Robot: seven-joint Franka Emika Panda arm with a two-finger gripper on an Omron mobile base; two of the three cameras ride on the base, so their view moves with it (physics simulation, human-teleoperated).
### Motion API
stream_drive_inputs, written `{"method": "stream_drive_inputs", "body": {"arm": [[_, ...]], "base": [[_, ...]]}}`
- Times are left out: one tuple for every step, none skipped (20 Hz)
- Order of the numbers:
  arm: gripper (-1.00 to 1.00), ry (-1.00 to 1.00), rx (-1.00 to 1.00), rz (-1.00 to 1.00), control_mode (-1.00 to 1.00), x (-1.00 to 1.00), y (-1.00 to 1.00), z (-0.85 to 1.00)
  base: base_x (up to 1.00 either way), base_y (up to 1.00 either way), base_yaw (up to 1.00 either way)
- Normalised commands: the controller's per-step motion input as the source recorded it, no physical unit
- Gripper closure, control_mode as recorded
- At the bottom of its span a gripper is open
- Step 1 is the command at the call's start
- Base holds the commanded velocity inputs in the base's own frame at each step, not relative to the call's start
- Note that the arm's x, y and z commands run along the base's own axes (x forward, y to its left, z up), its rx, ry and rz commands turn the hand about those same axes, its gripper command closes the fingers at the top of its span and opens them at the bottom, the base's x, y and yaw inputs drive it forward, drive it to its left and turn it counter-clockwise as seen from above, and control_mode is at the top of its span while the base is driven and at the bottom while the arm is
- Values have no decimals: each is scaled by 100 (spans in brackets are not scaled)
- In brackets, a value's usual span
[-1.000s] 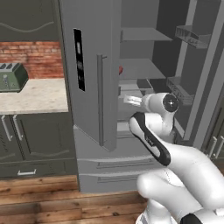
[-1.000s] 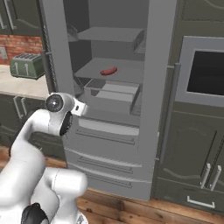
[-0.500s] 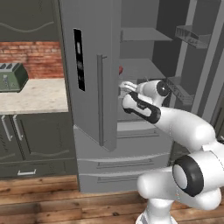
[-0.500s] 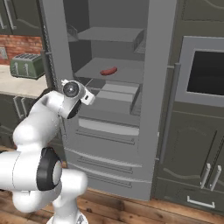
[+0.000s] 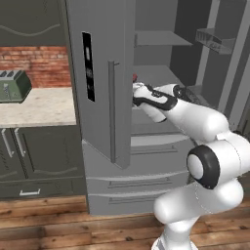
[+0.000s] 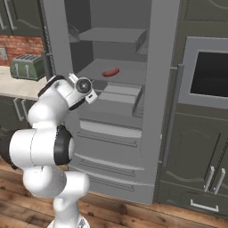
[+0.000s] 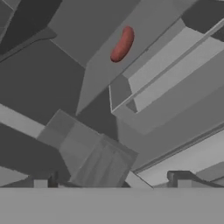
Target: Move the hot dog bun to the plate on the dining table and place the condiment next to that plate. Then navigate to the fridge and take the sausage and place it on the plate as well.
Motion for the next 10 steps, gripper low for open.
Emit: {"method": "stream_drive_inputs", "body": {"arm": [[-100,8,16,0,-100,61,54,0],[-100,10,15,0,-100,61,56,0],[-100,10,14,0,-100,54,58,0],[-100,11,13,0,-100,44,63,0],[-100,11,12,0,-100,40,68,0],[-100,12,13,0,-100,42,66,0],[-100,11,12,0,-100,24,67,0],[-100,5,11,0,-100,0,71,0],[-100,4,9,0,-100,-25,77,0],[-100,0,6,0,-100,-66,85,1]], "base": [[0,0,0],[0,0,0],[0,0,0],[0,0,0],[0,0,0],[0,0,0],[0,0,0],[0,0,0],[0,0,0],[0,0,0]]}}
